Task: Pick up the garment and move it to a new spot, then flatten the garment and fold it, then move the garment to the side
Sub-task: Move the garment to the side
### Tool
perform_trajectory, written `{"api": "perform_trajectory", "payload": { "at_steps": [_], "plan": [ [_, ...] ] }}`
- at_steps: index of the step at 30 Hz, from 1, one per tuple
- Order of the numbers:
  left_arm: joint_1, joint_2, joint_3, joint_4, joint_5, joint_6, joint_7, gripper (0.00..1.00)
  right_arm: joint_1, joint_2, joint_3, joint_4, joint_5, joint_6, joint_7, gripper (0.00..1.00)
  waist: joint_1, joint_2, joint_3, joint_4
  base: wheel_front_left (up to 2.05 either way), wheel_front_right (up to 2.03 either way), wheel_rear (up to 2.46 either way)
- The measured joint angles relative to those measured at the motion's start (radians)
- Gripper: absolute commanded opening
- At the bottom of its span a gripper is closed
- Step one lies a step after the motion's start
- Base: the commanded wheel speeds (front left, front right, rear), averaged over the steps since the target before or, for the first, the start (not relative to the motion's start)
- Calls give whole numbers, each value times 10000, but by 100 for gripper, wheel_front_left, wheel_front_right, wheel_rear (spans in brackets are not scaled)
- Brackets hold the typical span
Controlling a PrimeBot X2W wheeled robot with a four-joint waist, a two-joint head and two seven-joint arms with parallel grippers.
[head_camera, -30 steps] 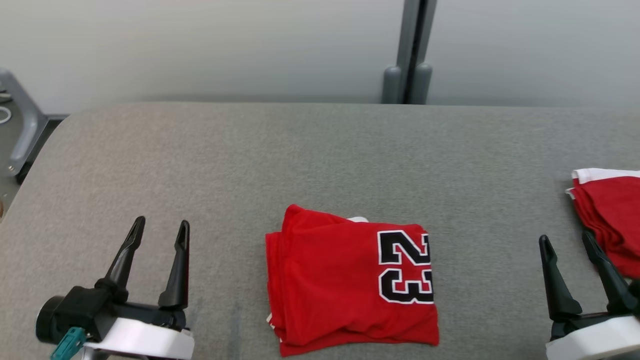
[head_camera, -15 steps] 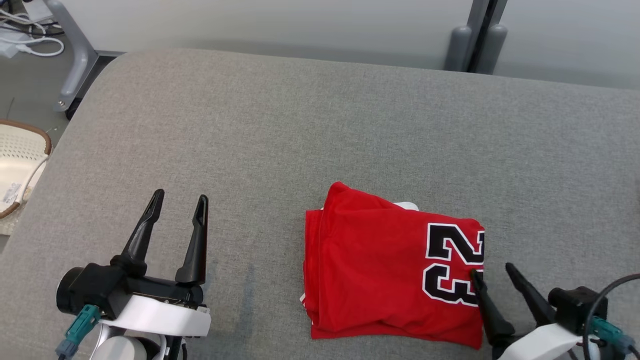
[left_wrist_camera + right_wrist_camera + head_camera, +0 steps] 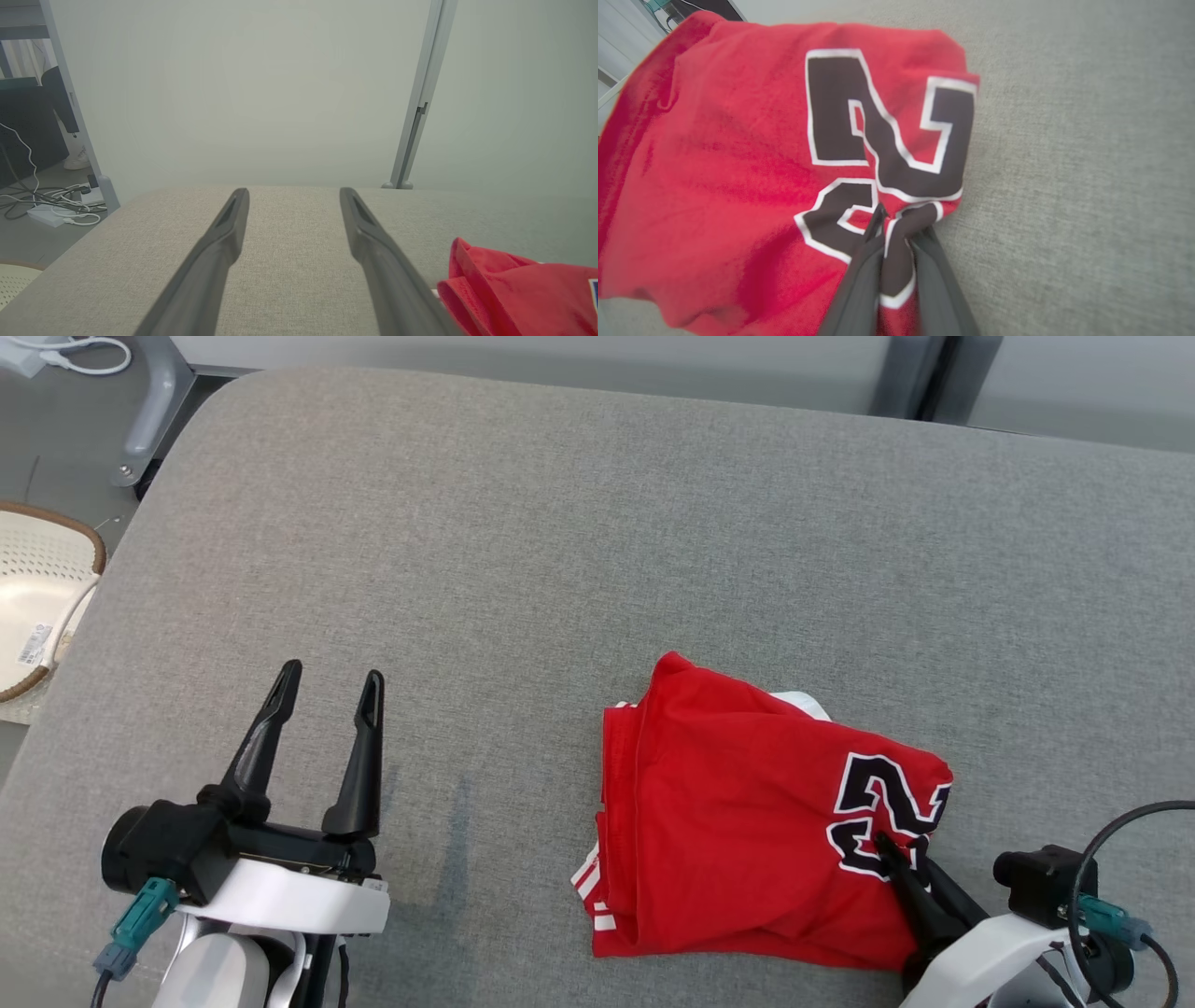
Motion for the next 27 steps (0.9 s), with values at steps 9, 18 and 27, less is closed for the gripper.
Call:
{"api": "perform_trajectory", "payload": {
  "at_steps": [9, 18, 27],
  "plan": [
    [40, 58, 453, -100, 293, -113, 0, 100, 83, -489, -405, -433, 188, 4, 117, 0, 0, 0, -77, -717, 0, 0, 0],
    [241, 328, 583, -265, 353, -219, 0, 100, 295, -1218, -825, -1198, -48, 2, 537, 0, 0, 0, -187, -2191, 0, 0, 0],
    [45, 583, 525, -650, 387, -232, 215, 100, -855, -1553, -261, -1266, 17, 2, 709, 0, 1, 0, -11, -3564, 0, 0, 0]
  ]
}}
